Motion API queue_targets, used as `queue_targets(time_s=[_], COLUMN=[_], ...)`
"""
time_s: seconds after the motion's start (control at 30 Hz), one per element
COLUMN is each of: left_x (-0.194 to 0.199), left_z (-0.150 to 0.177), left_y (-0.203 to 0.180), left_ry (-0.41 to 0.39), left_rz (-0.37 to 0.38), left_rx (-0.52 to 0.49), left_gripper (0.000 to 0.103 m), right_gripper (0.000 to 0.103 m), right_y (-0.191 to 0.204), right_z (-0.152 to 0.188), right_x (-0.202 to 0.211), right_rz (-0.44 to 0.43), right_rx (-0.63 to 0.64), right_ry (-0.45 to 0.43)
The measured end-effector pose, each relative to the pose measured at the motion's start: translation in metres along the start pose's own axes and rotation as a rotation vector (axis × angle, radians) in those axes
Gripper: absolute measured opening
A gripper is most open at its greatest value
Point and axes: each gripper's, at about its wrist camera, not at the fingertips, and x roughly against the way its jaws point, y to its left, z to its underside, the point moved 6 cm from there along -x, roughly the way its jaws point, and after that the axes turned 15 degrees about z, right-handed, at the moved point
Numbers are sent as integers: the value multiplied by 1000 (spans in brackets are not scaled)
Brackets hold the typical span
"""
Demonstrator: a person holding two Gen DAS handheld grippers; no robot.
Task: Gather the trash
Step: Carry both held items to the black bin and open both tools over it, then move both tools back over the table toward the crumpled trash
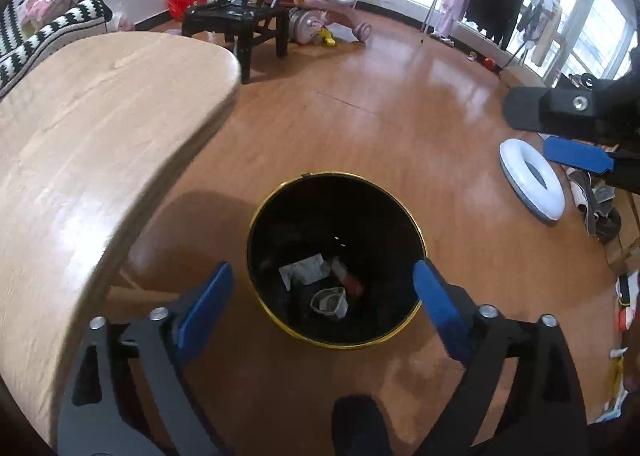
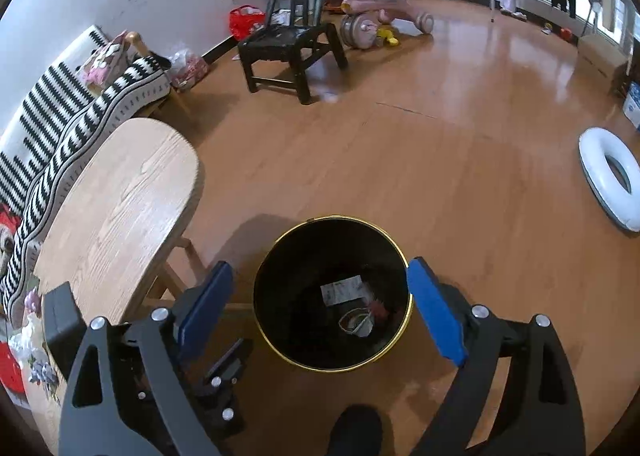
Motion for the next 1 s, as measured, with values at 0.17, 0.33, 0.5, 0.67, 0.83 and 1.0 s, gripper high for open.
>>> queue_targets(time_s=[0.17, 0.33, 0.5, 0.67, 0.83, 1.0], left_x=[39, 103, 189, 275, 341, 393], left_z=[6, 20, 48, 92, 149, 201], left_y=[5, 25, 67, 116, 160, 193], left_ry=[-22, -50, -115, -194, -222, -254], left_rz=[-41, -116, -235, -358, -465, -546], left_rx=[-18, 9, 62, 159, 248, 322], left_gripper=[94, 94, 94, 94, 94, 94], right_gripper=[93, 93, 93, 93, 93, 93], right_y=[33, 87, 165, 250, 336, 400], right_z=[0, 5, 21, 51, 94, 146], right_x=[23, 47, 79, 113, 142, 167], right_rz=[-9, -78, -215, -322, -440, -507], right_rx=[75, 159, 269, 391, 536, 699], right_ry=[-85, -124, -146, -165, -145, -160])
